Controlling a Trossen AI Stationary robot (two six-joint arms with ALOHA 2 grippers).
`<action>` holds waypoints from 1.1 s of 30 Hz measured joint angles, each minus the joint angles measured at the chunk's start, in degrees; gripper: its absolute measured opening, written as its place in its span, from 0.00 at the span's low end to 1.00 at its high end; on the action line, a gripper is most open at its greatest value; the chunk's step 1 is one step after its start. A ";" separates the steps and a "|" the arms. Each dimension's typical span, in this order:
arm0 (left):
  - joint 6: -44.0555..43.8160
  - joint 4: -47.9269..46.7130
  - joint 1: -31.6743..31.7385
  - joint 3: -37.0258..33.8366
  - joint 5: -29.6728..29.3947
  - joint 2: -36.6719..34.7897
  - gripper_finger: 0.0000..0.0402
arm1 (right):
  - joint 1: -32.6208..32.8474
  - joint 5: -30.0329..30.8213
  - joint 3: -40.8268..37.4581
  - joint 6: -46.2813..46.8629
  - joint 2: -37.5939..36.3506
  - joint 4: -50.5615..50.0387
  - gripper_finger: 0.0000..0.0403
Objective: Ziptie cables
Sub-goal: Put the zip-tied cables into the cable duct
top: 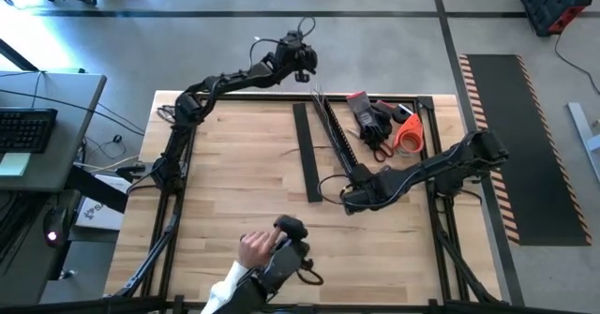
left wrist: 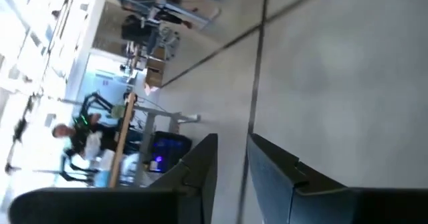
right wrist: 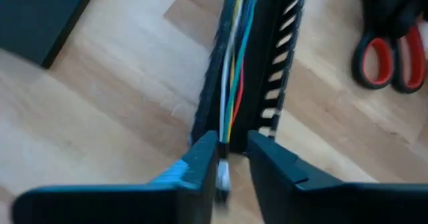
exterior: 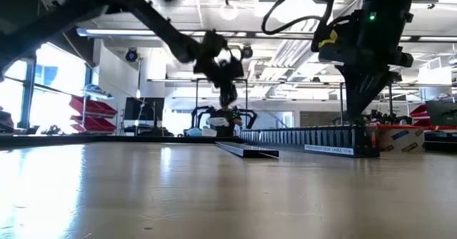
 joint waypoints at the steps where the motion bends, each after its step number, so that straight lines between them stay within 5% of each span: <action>1: -2.34 -1.21 -0.26 0.00 0.04 -1.41 0.18 | 0.34 -0.40 0.01 0.28 0.00 -0.02 0.19; 9: -22.93 -12.50 -2.32 -1.97 8.77 -14.19 0.11 | 6.10 0.16 0.00 3.43 -0.12 -0.11 0.46; 16: -34.97 -18.49 -5.95 -13.08 19.80 -26.37 0.01 | 11.58 8.43 -3.89 8.13 -0.24 8.06 0.50; 26: -45.58 -10.51 -19.65 -39.16 19.13 -41.36 0.00 | 8.75 9.18 -18.17 3.36 -0.20 34.25 0.38; 33: -51.86 -4.61 -29.80 -51.71 10.78 -46.66 0.00 | 8.96 8.47 -19.67 1.71 -0.20 35.36 0.06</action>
